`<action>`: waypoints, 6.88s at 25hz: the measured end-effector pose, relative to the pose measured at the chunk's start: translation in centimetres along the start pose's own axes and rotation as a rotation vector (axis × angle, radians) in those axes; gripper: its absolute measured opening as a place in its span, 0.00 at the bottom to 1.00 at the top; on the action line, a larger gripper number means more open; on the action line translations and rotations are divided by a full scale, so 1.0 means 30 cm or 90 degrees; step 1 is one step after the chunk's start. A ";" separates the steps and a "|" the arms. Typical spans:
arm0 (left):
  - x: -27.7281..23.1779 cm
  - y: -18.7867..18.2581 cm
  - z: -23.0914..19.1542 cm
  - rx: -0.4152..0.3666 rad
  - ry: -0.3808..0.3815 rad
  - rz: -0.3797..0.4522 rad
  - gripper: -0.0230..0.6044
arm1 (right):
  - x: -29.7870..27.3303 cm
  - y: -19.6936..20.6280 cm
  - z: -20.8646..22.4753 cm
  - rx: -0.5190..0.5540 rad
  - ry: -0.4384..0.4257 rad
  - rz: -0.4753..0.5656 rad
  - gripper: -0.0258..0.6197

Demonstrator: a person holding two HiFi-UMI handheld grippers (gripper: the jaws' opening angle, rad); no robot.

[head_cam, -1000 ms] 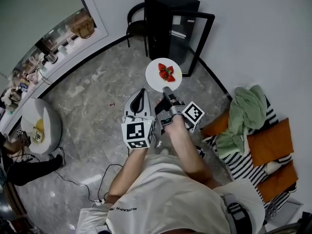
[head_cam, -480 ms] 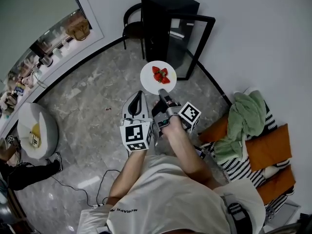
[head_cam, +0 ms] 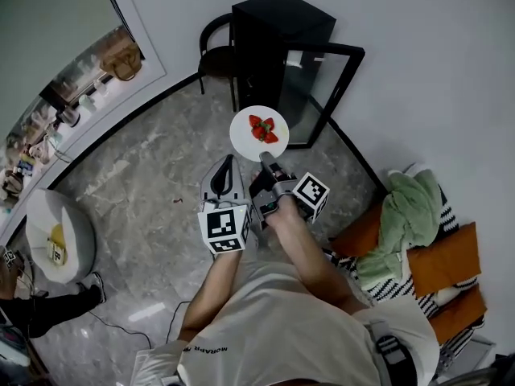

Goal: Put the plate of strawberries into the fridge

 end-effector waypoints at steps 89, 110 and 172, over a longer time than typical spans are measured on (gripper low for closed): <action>-1.781 0.255 -0.612 -0.058 0.082 -0.039 0.04 | -1.606 -0.752 0.315 -0.068 0.028 0.163 0.07; -2.005 0.629 -0.702 -0.052 0.127 -0.043 0.04 | -1.777 -0.916 0.735 -0.054 0.032 0.281 0.07; -2.120 0.827 -0.661 -0.082 0.140 -0.042 0.04 | -1.967 -1.158 1.112 -0.087 0.024 0.415 0.07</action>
Point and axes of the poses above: the fingertips, and each gripper's own axes: x backward along the fingers, z to its right, y out of its underside, the point moved 6 cm from there along x, backward along the fingers, and after that the axes turned 3 degrees about -x, right-handed, at the moved point
